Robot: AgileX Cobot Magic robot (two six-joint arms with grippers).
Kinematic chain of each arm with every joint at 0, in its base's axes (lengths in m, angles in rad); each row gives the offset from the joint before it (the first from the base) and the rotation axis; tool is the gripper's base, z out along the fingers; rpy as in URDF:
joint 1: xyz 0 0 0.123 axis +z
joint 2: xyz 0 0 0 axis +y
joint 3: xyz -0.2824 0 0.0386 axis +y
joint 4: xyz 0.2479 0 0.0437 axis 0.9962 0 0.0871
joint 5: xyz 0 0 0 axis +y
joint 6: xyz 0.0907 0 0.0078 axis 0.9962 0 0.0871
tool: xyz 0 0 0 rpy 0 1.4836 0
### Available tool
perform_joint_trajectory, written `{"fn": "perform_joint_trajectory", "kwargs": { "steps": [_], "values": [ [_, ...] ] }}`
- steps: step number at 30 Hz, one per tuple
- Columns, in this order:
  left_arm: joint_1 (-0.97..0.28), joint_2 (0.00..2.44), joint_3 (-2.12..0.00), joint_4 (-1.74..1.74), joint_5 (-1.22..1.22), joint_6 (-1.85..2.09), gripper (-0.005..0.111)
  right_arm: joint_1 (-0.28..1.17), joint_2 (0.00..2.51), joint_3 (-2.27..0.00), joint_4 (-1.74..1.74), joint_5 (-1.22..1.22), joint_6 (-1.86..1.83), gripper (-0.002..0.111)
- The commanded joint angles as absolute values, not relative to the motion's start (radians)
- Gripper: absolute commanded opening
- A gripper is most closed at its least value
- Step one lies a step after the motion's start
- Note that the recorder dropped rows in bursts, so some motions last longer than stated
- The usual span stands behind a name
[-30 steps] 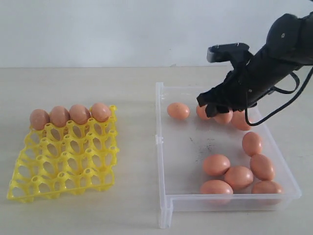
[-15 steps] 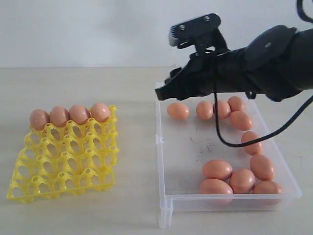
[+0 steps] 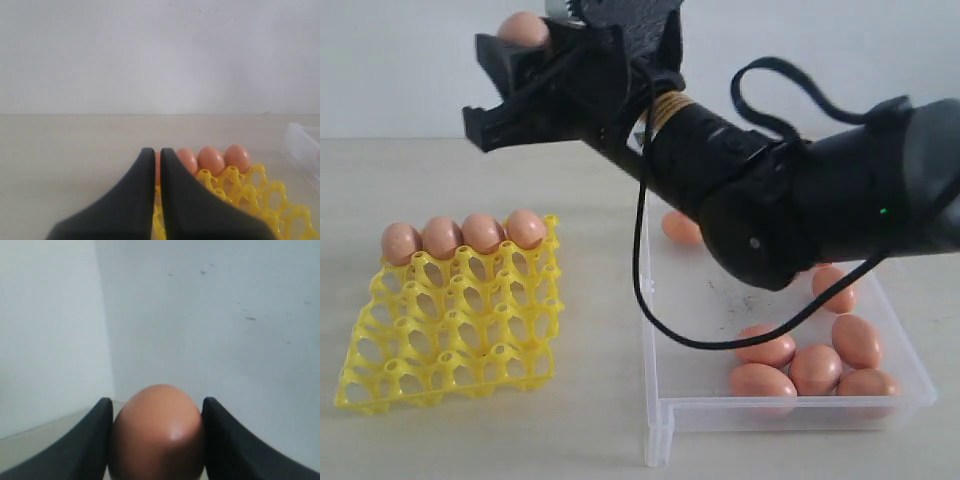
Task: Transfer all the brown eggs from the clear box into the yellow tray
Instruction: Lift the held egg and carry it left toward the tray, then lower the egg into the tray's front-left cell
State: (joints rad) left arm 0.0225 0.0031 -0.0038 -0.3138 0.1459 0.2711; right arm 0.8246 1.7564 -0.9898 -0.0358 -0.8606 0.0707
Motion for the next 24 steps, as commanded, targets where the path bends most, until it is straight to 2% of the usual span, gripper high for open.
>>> {"fn": "perform_joint_trajectory", "kwargs": {
  "steps": [1, 5, 13, 24],
  "values": [
    [0.025, 0.0, 0.0, -0.319, 0.131, 0.271, 0.004, 0.827, 1.859, -0.992, -0.192, -1.001, 0.182, 0.0],
    [0.025, 0.0, 0.0, -0.319, 0.131, 0.271, 0.004, 0.798, 1.971, -1.056, -0.343, -1.011, 0.306, 0.0],
    [0.025, 0.0, 0.0, -0.319, 0.131, 0.271, 0.004, 0.777, 2.178, -1.326, -0.712, -1.02, 0.626, 0.0],
    [0.025, 0.0, 0.0, -0.319, 0.131, 0.271, 0.004, 0.777, 2.398, -1.607, -0.831, -0.996, 0.807, 0.0]
  ]
}}
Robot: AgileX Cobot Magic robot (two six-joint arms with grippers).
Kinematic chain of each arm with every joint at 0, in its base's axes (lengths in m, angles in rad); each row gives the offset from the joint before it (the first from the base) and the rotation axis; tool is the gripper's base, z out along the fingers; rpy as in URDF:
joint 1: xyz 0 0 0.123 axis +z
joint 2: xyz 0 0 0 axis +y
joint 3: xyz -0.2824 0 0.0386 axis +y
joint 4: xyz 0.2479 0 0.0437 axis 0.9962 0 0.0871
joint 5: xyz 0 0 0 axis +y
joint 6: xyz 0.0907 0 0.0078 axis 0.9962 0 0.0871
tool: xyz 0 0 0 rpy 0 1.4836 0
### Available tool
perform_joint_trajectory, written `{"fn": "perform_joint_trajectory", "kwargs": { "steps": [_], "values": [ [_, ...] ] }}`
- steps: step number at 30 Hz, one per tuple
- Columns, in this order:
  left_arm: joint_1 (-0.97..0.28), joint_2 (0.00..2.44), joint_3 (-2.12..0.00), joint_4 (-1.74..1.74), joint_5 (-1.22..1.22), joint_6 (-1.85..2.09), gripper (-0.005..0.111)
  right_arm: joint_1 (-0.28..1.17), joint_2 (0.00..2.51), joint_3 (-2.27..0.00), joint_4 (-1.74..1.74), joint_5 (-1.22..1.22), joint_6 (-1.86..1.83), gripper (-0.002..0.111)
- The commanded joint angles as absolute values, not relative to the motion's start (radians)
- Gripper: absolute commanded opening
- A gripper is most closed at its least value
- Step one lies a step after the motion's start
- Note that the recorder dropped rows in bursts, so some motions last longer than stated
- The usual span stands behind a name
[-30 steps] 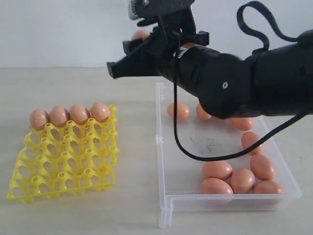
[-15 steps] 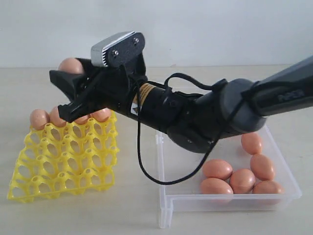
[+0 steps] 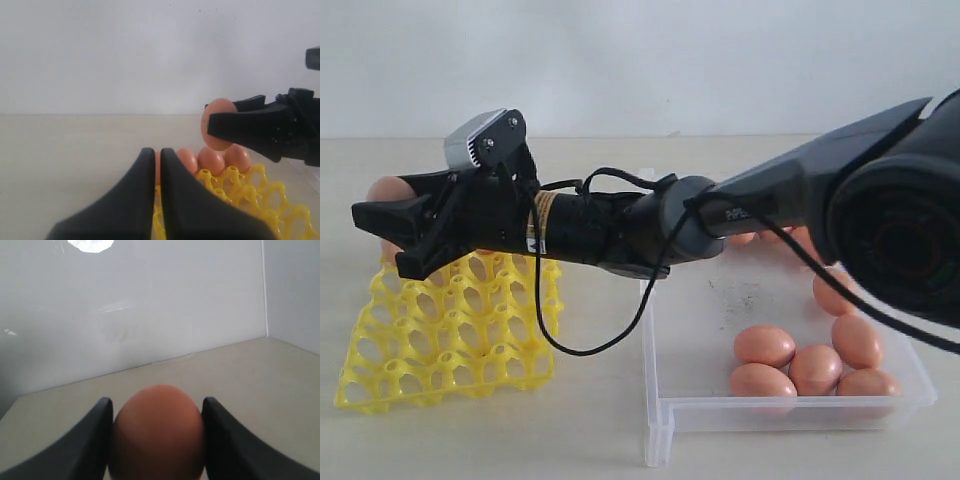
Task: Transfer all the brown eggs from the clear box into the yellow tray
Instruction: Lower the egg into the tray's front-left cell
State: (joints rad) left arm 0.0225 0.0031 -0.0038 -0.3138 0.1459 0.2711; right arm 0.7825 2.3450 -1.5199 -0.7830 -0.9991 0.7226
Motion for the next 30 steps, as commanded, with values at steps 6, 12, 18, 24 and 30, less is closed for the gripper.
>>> {"fn": "perform_joint_trajectory", "kwargs": {
  "steps": [6, 12, 18, 24, 30],
  "values": [
    [0.025, 0.0, 0.0, -0.319, 0.131, 0.271, 0.004, 0.777, 2.478, -1.726, -0.854, -0.956, 0.908, 0.0],
    [0.025, 0.0, 0.0, -0.319, 0.131, 0.271, 0.004, 0.777, 2.524, -1.806, -0.877, -0.899, 0.991, 0.0],
    [0.025, 0.0, 0.0, -0.319, 0.131, 0.271, 0.004, 0.781, 2.565, -1.879, -0.969, -0.856, 1.122, 0.0],
    [0.025, 0.0, 0.0, -0.319, 0.131, 0.271, 0.004, 0.81, 2.592, -1.938, -1.011, -0.771, 1.169, 0.0],
    [0.025, 0.0, 0.0, -0.319, 0.131, 0.271, 0.004, 0.824, 2.597, -1.946, -1.004, -0.636, 1.203, 0.0]
  ]
}}
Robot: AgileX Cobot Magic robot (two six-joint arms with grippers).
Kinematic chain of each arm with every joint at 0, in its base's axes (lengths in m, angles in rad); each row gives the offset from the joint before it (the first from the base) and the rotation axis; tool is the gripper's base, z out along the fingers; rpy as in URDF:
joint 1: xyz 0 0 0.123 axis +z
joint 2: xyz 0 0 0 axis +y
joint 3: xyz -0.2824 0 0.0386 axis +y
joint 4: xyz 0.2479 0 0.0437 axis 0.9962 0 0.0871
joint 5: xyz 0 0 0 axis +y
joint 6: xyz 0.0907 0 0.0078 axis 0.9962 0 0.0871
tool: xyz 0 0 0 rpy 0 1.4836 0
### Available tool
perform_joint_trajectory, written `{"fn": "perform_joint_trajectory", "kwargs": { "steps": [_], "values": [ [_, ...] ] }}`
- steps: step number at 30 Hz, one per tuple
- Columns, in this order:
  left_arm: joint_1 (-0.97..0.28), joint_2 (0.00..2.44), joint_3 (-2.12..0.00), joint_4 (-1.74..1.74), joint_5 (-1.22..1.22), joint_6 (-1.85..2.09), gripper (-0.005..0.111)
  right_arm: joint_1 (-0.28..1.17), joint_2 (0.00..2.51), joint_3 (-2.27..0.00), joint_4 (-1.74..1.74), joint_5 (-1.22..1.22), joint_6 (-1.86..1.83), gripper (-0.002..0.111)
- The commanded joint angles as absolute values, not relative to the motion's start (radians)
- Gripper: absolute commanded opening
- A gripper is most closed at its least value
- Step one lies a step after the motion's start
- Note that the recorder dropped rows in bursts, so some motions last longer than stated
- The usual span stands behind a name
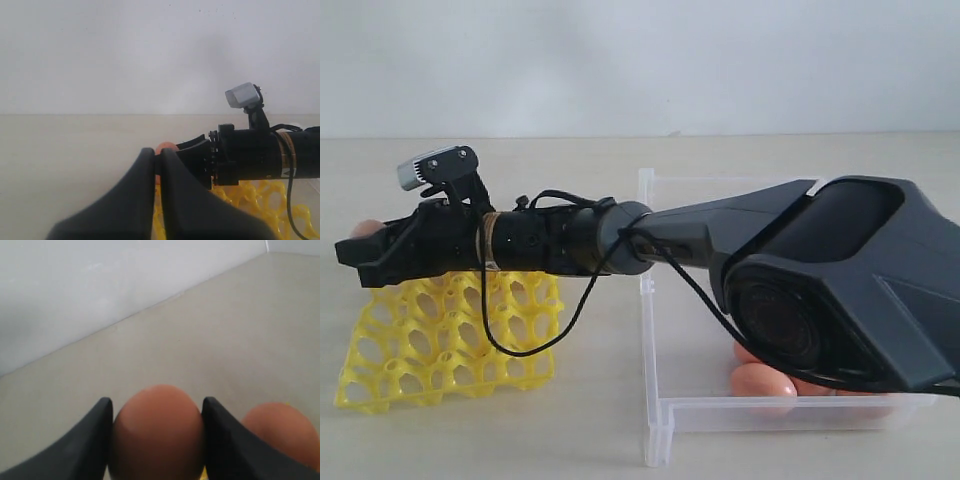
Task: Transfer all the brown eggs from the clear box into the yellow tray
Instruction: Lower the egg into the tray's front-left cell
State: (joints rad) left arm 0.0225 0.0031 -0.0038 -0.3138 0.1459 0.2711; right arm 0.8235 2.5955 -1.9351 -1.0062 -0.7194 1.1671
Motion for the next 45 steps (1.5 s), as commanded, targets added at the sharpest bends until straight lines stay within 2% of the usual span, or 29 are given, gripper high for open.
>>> {"fn": "perform_joint_trajectory", "kwargs": {
  "steps": [1, 15, 26, 39, 42, 45],
  "values": [
    [0.025, 0.0, 0.0, -0.319, 0.131, 0.271, 0.004, 0.824, 2.601, -1.946, -1.004, -0.629, 1.211, 0.0],
    [0.025, 0.0, 0.0, -0.319, 0.131, 0.271, 0.004, 0.825, 2.609, -1.946, -0.991, -0.598, 1.221, 0.0],
    [0.025, 0.0, 0.0, -0.319, 0.131, 0.271, 0.004, 0.837, 2.609, -1.946, -0.98, -0.536, 1.011, 0.0],
    [0.025, 0.0, 0.0, -0.319, 0.131, 0.271, 0.004, 0.837, 2.609, -1.946, -0.956, -0.527, 0.976, 0.0],
    [0.025, 0.0, 0.0, -0.319, 0.131, 0.271, 0.004, 0.837, 2.609, -1.946, -0.95, -0.527, 0.976, 0.004],
    [0.025, 0.0, 0.0, -0.319, 0.131, 0.271, 0.004, 0.837, 2.609, -1.946, -0.947, -0.525, 0.976, 0.019]
  ]
}}
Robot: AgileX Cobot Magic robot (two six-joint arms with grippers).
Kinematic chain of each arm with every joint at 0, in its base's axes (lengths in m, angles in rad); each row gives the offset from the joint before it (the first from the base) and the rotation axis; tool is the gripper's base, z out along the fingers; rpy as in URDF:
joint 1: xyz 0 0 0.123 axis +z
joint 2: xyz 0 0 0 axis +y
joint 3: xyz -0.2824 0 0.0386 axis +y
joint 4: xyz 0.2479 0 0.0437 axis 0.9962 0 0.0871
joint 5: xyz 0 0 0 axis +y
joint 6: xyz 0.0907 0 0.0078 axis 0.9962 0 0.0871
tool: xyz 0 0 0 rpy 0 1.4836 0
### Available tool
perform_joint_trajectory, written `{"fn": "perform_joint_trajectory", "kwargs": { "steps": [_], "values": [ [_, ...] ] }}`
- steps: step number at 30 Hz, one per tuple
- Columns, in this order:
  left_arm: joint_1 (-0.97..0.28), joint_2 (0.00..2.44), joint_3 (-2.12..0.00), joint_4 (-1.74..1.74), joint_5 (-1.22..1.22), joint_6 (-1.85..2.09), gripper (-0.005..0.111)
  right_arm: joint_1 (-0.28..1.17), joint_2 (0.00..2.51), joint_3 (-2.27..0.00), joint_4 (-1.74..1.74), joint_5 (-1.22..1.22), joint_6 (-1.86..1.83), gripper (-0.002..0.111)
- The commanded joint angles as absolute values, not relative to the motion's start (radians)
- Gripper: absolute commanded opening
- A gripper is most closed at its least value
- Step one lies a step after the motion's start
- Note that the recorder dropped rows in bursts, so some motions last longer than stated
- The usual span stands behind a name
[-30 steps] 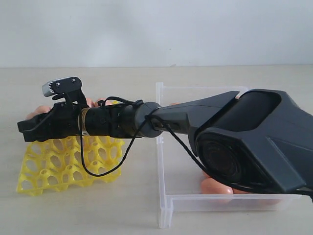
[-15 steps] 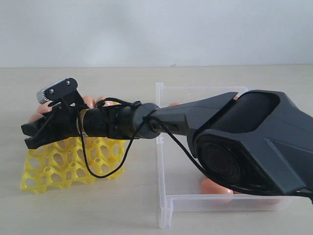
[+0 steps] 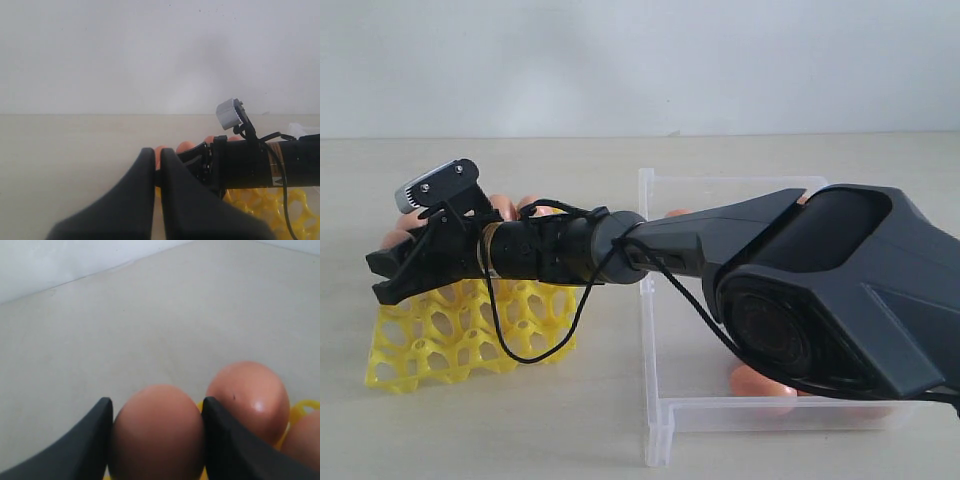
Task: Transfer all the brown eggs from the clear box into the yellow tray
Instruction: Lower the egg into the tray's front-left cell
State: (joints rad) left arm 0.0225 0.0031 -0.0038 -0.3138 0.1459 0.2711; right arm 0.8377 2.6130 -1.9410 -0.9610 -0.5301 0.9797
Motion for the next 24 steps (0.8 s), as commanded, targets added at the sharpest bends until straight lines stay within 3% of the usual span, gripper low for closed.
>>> {"fn": "perform_joint_trajectory", "kwargs": {
  "steps": [1, 4, 6, 19, 20, 22, 24],
  "values": [
    [0.025, 0.0, 0.0, -0.319, 0.131, 0.271, 0.004, 0.837, 2.609, -1.946, -0.944, -0.52, 0.976, 0.028],
    [0.025, 0.0, 0.0, -0.319, 0.131, 0.271, 0.004, 0.837, 2.609, -1.946, -0.934, -0.503, 0.976, 0.048],
    [0.025, 0.0, 0.0, -0.319, 0.131, 0.271, 0.004, 0.837, 2.609, -1.946, -0.922, -0.492, 0.976, 0.054],
    [0.025, 0.0, 0.0, -0.319, 0.131, 0.271, 0.004, 0.837, 2.59, -1.946, -0.894, -0.489, 0.956, 0.054],
    [0.025, 0.0, 0.0, -0.319, 0.131, 0.271, 0.004, 0.837, 2.584, -1.946, -0.894, -0.484, 0.956, 0.053],
    [0.025, 0.0, 0.0, -0.319, 0.131, 0.271, 0.004, 0.837, 2.568, -1.946, -0.907, -0.449, 0.956, 0.04],
    [0.025, 0.0, 0.0, -0.319, 0.131, 0.271, 0.004, 0.837, 2.538, -1.946, -0.911, -0.405, 0.95, 0.019]
  ]
}}
